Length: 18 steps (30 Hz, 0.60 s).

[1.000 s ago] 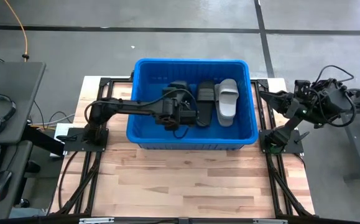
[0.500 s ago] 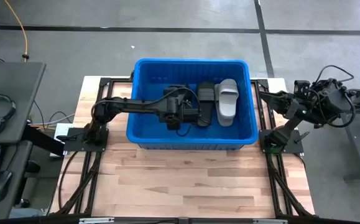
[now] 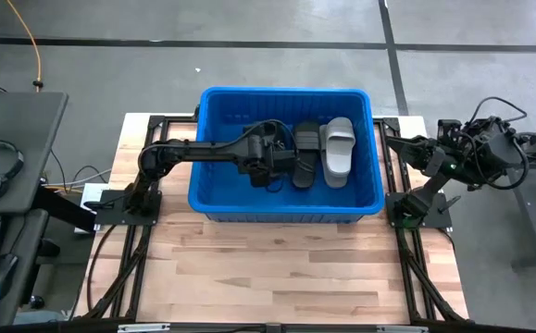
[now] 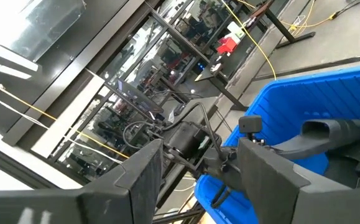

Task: Pick and place slides into bin
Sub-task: Put the black slide into the blue bin

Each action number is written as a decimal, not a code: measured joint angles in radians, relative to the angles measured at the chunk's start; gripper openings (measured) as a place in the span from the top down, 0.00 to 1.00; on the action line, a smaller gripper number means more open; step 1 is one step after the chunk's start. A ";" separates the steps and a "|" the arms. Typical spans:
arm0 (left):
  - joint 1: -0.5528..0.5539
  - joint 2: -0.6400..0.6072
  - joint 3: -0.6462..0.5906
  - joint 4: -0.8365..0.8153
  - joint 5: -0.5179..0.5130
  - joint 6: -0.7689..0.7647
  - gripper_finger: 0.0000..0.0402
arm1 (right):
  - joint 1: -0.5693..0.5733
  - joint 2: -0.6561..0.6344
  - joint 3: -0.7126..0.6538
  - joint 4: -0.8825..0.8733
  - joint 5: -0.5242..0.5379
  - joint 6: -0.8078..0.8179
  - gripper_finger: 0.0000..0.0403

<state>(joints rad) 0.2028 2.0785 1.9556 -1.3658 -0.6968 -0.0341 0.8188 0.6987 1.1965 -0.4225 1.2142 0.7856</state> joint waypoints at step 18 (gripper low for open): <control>0.000 0.003 0.000 0.088 0.028 0.029 0.86 | 0.000 0.000 0.000 -0.001 0.008 0.000 0.51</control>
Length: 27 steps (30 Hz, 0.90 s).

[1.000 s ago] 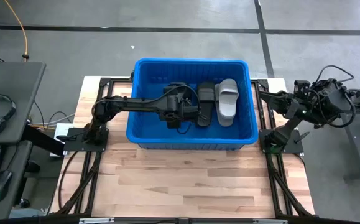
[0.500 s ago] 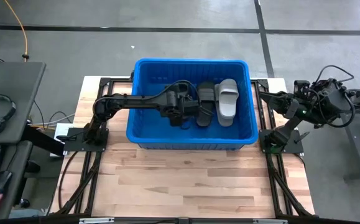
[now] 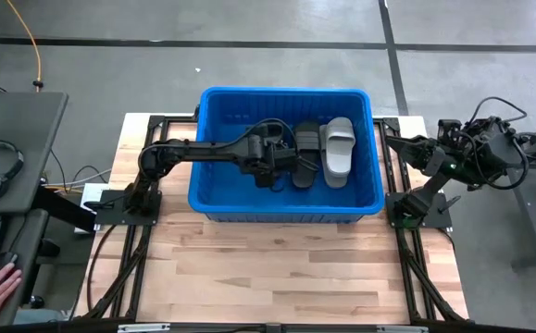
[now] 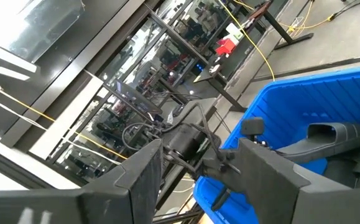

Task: Pick and place slides into bin
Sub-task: Put the black slide into the blue bin

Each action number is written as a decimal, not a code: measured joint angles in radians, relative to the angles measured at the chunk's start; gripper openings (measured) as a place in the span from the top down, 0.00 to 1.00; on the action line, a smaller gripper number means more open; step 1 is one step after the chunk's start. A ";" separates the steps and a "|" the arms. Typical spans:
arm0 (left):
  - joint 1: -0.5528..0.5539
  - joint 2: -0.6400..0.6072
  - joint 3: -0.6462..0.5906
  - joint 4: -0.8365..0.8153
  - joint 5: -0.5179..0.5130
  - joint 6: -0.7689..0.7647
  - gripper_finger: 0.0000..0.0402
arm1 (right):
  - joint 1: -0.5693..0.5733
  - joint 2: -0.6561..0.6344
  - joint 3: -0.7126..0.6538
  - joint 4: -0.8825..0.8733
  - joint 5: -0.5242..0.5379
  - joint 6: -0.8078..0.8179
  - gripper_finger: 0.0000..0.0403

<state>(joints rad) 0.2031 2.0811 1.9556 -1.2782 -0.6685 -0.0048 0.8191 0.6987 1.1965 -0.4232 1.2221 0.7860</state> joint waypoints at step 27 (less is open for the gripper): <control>0.000 0.040 0.000 -0.005 0.222 0.024 0.60 | 0.000 0.000 0.000 -0.007 0.000 -0.001 0.51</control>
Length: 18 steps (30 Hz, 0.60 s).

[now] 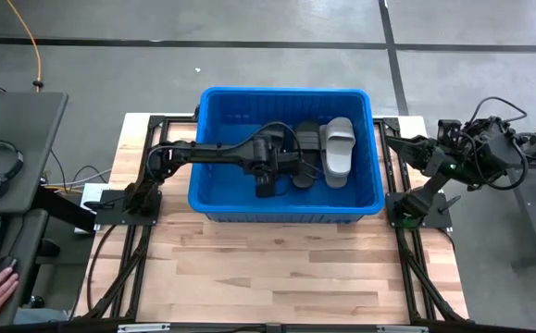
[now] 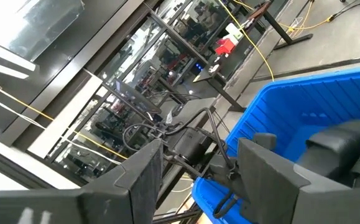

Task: Pick and place slides into bin
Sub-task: Put the black slide into the blue bin, then return to Home Position

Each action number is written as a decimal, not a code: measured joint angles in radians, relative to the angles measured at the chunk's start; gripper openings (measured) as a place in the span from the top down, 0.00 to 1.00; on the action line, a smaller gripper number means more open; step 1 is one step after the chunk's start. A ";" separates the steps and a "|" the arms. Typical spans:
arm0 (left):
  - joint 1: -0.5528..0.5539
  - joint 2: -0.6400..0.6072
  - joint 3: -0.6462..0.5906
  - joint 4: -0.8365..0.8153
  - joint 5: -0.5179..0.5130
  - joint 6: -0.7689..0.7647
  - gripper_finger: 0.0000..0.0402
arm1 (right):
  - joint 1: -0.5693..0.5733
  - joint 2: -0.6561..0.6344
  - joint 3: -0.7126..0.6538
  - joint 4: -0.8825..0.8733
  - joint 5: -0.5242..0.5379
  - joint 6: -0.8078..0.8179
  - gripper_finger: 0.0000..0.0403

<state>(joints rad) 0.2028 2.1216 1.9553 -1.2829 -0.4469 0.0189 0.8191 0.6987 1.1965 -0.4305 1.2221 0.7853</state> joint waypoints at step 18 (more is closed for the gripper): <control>0.000 0.000 0.278 -0.020 0.243 0.000 0.55 | 0.000 0.000 0.000 -0.003 -0.011 -0.010 0.51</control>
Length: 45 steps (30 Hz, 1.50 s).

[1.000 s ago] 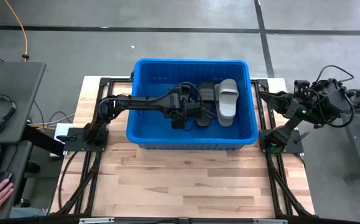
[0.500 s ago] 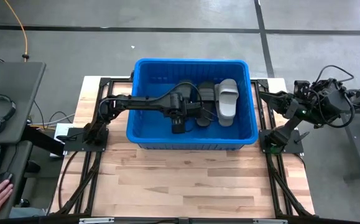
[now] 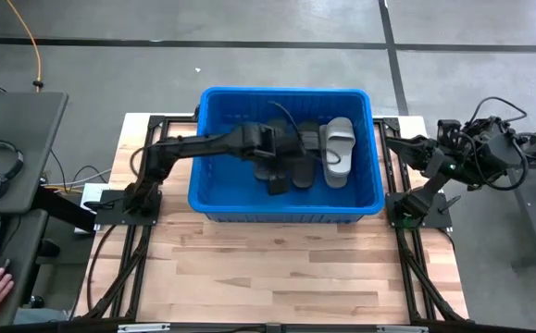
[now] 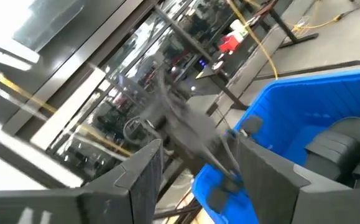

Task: Pick and place slides into bin
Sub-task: Return to Home Position

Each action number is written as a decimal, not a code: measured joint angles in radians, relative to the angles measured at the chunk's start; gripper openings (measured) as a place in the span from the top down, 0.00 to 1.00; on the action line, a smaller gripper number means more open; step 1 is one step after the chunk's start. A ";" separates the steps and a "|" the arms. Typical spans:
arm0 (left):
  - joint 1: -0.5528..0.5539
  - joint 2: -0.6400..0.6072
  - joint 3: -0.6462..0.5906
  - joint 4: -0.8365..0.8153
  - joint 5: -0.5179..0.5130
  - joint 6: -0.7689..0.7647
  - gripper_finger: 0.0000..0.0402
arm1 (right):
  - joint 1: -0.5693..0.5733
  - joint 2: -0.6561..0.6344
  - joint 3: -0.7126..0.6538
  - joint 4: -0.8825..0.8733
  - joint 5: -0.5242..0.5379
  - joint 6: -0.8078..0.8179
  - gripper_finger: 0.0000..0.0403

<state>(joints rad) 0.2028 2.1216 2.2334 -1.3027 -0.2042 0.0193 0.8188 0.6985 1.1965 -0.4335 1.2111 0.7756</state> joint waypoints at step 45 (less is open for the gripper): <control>-0.374 -1.335 -0.742 0.553 -0.139 -0.211 1.00 | 0.000 -0.344 -0.344 0.218 -0.273 -0.658 1.00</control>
<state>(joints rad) -0.1715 0.7864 1.4912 -0.7500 -0.3432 -0.1919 0.8192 0.3546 0.8529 -0.2156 0.9378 0.1172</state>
